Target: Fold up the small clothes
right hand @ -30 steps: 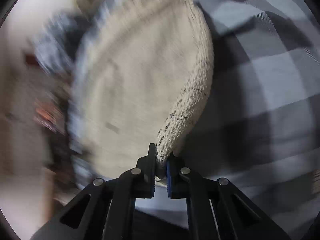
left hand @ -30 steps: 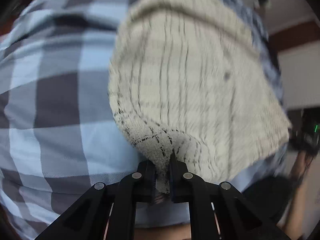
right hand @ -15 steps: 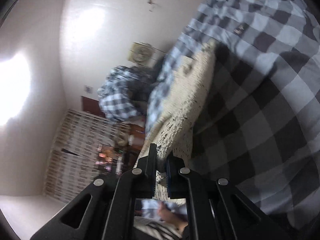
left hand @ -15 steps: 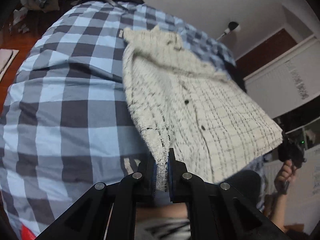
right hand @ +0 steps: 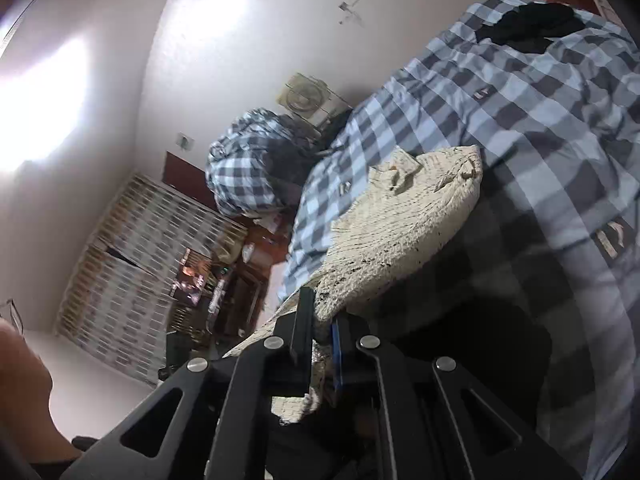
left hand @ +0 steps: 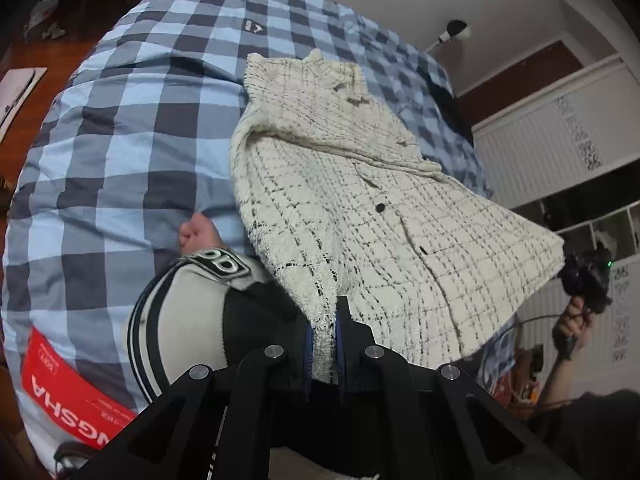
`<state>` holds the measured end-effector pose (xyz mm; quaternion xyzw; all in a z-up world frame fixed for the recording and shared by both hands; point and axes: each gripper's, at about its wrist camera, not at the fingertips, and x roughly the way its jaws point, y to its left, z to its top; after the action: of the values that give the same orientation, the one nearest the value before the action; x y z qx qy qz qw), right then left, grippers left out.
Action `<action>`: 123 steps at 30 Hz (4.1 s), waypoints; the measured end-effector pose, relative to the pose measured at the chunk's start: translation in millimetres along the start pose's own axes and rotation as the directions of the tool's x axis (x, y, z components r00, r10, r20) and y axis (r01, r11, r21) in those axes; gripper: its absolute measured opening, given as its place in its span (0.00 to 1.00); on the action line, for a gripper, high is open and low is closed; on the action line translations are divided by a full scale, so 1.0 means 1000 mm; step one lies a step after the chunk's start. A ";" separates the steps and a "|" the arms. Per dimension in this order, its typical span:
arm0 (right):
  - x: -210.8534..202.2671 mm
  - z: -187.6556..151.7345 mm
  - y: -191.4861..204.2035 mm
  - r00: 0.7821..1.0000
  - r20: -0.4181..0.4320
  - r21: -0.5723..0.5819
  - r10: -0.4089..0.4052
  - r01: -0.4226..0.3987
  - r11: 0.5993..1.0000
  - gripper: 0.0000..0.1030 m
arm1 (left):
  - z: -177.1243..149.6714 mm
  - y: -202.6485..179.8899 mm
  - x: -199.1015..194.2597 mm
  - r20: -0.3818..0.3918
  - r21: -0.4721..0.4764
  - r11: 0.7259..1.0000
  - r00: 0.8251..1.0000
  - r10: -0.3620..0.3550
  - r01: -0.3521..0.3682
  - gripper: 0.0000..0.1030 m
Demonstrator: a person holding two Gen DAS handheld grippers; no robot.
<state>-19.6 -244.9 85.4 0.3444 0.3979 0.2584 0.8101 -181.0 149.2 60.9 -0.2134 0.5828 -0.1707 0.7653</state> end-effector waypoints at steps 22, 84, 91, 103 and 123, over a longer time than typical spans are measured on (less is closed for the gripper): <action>0.152 0.282 -0.064 0.875 0.256 0.210 -0.410 0.364 0.907 0.94 | 0.373 0.021 0.091 0.385 -0.085 0.845 0.765 0.516 -0.528 1.00; 0.301 0.062 -0.118 0.570 -0.422 -0.594 -0.705 0.414 0.690 0.47 | 0.254 0.188 0.308 -0.167 0.039 0.805 0.790 0.590 -0.593 1.00; 0.213 0.081 -0.148 0.375 -0.264 -0.437 -0.889 0.775 0.457 0.65 | 0.252 0.230 0.250 -0.153 -0.110 0.519 0.530 0.834 -0.848 0.99; 0.282 0.074 -0.037 0.665 0.124 -0.487 -0.737 0.688 0.538 0.74 | 0.270 0.050 0.297 0.211 0.278 0.877 0.916 0.341 -0.391 1.00; 0.188 0.122 -0.181 0.185 -0.108 -0.177 -0.977 0.963 0.202 0.92 | 0.269 0.180 0.238 -0.013 -0.212 0.669 0.687 0.727 -0.712 0.99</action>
<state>210.2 -271.3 -86.8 -0.0395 0.5939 -0.2648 0.7587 143.3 215.2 -166.5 -0.0483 0.6056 0.2119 0.7655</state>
